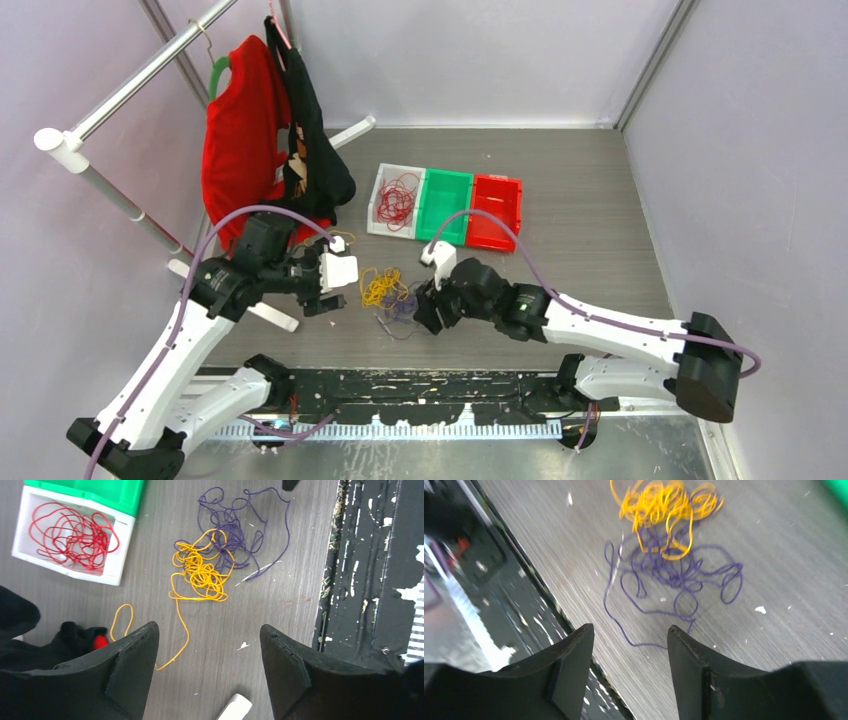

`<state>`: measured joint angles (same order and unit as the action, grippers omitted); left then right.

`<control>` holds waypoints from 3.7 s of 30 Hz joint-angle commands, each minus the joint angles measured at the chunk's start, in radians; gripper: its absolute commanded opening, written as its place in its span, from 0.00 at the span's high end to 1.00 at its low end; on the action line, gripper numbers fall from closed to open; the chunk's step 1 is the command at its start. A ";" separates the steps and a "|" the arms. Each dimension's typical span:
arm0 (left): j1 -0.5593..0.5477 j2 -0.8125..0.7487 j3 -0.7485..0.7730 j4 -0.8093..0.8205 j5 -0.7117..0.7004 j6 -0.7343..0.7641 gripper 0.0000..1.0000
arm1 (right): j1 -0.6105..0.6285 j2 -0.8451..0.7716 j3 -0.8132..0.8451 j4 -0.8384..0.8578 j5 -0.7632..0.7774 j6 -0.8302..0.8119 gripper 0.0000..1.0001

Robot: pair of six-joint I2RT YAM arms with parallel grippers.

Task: Untangle the cables
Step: Untie the cable.

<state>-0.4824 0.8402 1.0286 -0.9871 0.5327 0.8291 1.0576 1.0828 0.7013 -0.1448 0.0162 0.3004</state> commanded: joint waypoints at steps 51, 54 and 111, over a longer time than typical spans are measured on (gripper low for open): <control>-0.090 -0.057 -0.029 0.184 0.254 -0.283 0.30 | 0.055 0.095 0.347 0.108 -0.321 -0.114 0.99; -0.100 -0.064 -0.063 0.254 0.221 -0.331 0.39 | 0.055 0.100 0.356 0.102 -0.317 -0.118 0.99; -0.100 0.497 1.217 0.732 -0.046 -0.443 1.00 | 0.039 0.373 0.269 0.595 0.101 -0.168 0.30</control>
<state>-0.5831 1.2789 2.1292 -0.3809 0.5278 0.3965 1.0977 1.4322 0.8906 0.3737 0.1139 0.1516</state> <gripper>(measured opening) 0.010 0.704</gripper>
